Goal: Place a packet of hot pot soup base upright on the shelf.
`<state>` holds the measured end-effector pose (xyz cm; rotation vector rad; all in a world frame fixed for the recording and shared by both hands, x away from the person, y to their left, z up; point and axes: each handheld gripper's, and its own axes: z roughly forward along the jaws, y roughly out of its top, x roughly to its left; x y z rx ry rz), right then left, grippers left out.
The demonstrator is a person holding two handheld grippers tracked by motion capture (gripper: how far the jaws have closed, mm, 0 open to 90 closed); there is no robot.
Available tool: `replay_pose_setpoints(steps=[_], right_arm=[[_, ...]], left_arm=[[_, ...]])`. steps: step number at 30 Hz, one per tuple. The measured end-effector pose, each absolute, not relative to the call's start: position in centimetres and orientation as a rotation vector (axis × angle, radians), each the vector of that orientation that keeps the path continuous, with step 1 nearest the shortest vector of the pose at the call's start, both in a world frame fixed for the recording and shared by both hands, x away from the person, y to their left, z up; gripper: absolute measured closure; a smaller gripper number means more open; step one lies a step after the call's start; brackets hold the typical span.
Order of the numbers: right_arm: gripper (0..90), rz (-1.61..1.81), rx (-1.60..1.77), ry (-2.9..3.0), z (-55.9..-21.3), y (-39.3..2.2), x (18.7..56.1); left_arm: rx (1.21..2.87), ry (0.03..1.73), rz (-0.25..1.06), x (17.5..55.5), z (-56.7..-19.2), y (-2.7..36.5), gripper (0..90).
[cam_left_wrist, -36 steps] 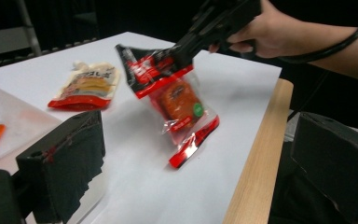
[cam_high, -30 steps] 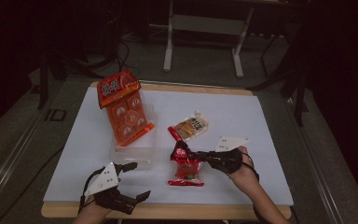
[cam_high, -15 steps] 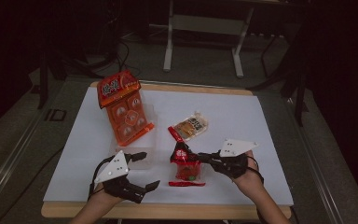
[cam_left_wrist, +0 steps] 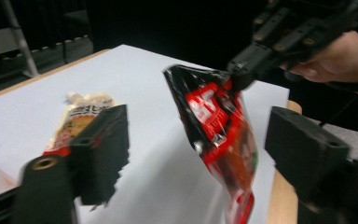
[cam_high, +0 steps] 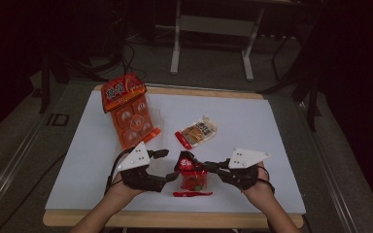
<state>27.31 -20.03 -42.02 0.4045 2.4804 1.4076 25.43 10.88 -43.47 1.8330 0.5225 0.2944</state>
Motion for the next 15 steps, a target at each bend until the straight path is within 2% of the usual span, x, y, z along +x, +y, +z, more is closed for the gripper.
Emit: replay_pose_setpoints(steps=[5,10,15], right_arm=[[89.3,1.409,0.395,2.481,-41.9,-19.8,27.2],[89.3,1.41,0.389,2.48,-41.9,-19.7,27.1],[89.3,1.409,0.382,2.472,-41.9,-19.7,27.1]], left_arm=[[1.817,0.537,0.268,26.6,-43.2,10.4,37.9],[1.82,0.534,0.247,27.2,-43.2,10.0,44.9],[1.827,0.532,0.193,27.9,-43.3,9.7,55.7]])
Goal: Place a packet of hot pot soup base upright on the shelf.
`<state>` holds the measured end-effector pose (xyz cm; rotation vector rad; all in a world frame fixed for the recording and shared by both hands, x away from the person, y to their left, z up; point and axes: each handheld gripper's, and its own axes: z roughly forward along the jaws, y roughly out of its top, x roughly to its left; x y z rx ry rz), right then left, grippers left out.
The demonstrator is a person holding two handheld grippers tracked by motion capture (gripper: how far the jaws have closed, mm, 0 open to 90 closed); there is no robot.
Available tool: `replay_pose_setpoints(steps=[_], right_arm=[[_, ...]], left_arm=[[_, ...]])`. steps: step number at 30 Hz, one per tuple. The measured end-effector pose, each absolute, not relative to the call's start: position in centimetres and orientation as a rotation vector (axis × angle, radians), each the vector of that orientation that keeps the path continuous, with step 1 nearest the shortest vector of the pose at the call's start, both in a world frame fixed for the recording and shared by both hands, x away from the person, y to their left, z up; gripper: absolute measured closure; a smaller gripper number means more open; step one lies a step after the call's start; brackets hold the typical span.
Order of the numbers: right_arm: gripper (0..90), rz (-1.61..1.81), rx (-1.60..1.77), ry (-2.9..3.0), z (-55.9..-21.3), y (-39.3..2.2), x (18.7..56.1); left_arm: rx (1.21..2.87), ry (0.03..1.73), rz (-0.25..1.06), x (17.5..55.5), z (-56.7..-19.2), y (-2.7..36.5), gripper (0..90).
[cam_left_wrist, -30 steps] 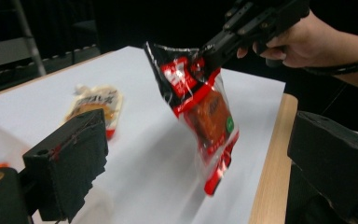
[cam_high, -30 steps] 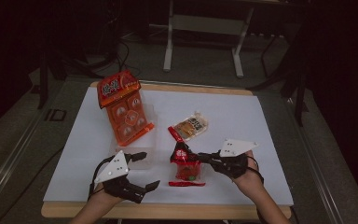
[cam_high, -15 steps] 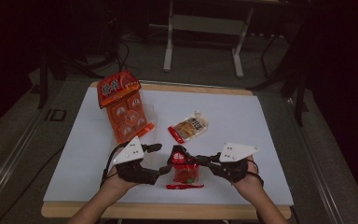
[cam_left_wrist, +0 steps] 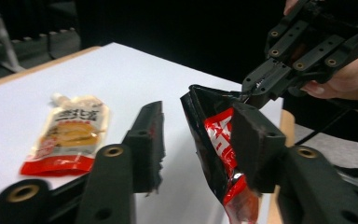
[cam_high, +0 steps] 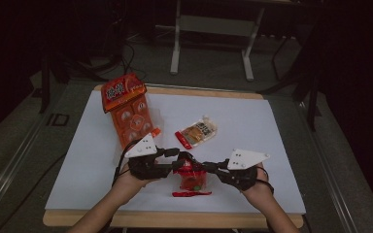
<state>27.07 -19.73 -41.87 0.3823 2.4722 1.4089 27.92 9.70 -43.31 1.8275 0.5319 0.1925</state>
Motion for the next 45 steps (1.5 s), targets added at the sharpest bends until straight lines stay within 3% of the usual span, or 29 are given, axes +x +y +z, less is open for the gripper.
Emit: replay_pose_setpoints(steps=[8,14,29,38,45], right_arm=[[89.2,1.411,0.374,2.474,-41.9,-19.6,27.0],[88.9,1.394,0.366,2.477,-42.1,-19.4,27.0],[82.7,1.448,0.4,2.435,-41.8,-20.0,27.0],[72.8,1.476,0.433,2.413,-41.5,-20.5,27.3],[59.7,1.514,0.481,2.378,-41.2,-21.2,27.5]], left_arm=[[1.818,0.553,0.079,28.6,-43.5,9.7,76.5],[1.857,0.524,0.125,28.3,-43.3,9.6,85.9],[1.826,0.443,0.211,27.4,-41.9,9.7,88.8],[1.814,0.389,0.223,27.2,-40.9,9.9,88.6],[1.798,0.366,0.264,27.3,-40.2,10.7,88.7]])
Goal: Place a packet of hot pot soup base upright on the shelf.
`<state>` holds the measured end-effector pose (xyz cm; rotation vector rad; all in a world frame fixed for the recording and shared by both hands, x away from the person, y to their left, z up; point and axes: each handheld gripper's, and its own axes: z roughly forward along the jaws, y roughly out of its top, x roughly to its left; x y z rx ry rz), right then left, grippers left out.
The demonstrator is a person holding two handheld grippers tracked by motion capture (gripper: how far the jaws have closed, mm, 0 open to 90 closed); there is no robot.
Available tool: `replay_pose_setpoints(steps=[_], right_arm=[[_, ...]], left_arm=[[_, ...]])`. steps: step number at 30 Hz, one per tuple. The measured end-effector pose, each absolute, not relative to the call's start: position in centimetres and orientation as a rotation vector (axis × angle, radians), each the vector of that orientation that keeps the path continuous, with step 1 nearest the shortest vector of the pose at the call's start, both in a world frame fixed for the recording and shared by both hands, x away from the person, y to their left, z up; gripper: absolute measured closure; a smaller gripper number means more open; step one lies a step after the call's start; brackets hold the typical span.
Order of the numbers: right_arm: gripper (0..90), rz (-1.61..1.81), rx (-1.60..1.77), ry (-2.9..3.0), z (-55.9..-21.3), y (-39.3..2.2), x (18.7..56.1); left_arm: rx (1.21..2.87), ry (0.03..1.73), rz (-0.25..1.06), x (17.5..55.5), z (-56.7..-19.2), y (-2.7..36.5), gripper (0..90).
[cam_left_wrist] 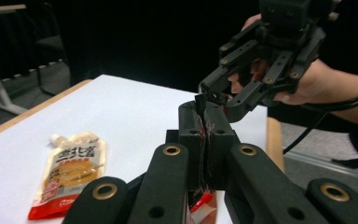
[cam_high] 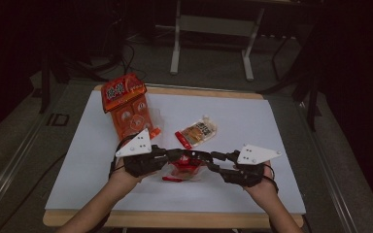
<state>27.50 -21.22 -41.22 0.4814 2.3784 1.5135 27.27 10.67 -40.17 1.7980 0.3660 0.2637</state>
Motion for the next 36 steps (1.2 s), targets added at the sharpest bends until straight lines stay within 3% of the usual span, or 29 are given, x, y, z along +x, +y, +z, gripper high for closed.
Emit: replay_pose_setpoints(steps=[10,11,14,36], right_arm=[[40.2,1.554,0.529,2.346,-41.2,-22.1,27.6],[30.6,1.571,0.549,2.337,-41.3,-22.2,27.6],[15.5,1.577,0.568,2.35,-41.5,-22.3,27.8],[13.3,1.67,0.665,2.332,-42.6,-24.6,28.1]], left_arm=[[1.767,0.365,0.319,27.5,-38.8,12.3,88.6],[1.765,0.372,0.323,27.6,-38.5,12.7,88.5],[1.762,0.373,0.33,27.6,-38.4,13.0,88.6],[1.703,0.457,0.469,29.2,-38.4,18.9,88.3]])
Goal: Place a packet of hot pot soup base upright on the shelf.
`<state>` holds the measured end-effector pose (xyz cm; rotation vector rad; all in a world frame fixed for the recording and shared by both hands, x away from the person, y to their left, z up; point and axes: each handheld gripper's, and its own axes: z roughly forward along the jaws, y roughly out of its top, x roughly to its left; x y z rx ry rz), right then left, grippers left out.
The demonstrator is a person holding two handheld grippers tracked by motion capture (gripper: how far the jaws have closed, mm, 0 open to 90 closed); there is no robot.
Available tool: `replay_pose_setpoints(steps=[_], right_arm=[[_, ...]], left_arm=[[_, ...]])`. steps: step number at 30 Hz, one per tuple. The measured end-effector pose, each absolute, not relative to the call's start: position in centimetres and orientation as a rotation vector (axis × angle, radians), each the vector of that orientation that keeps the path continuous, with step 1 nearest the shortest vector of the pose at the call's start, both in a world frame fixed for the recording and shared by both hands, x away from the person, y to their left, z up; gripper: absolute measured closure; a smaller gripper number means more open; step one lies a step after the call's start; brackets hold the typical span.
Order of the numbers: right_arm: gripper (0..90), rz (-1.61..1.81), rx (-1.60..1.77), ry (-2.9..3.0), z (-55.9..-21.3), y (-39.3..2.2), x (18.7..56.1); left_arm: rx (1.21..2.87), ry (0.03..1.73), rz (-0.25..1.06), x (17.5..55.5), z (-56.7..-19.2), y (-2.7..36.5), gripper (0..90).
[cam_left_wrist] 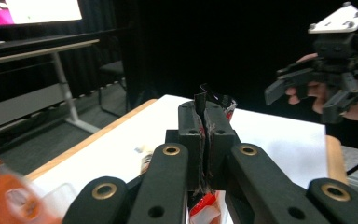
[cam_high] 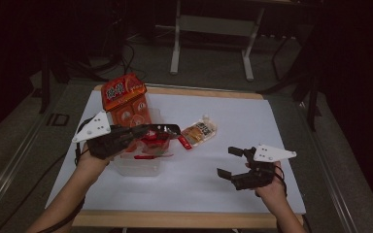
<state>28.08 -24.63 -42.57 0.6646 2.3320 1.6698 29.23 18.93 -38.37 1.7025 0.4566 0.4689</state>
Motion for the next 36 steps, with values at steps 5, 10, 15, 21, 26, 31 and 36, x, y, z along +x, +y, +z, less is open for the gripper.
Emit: replay_pose_setpoints(steps=[5,10,15,21,26,31,36], right_arm=[[13.3,1.661,0.658,2.345,-42.7,-24.5,28.0],[13.4,1.652,0.662,2.346,-42.8,-24.5,28.1],[13.6,1.656,0.674,2.343,-43.0,-24.7,28.2],[13.7,1.66,0.682,2.345,-43.2,-24.7,28.2],[13.8,1.661,0.683,2.348,-43.2,-24.7,28.2],[14.0,1.662,0.687,2.357,-43.4,-24.7,28.2],[14.1,1.667,0.688,2.359,-43.4,-24.7,28.3]], left_arm=[[1.7,0.492,0.477,29.6,-38.9,19.8,88.3],[1.702,0.51,0.49,29.7,-39.5,20.4,88.2],[1.712,0.518,0.48,30.1,-40.4,21.1,88.2],[1.731,0.53,0.484,30.5,-41.2,21.5,88.1],[1.733,0.533,0.484,30.7,-41.7,21.7,88.0],[1.714,0.549,0.484,31.0,-42.4,22.1,87.9],[1.696,0.561,0.497,31.2,-42.8,22.5,87.7]])
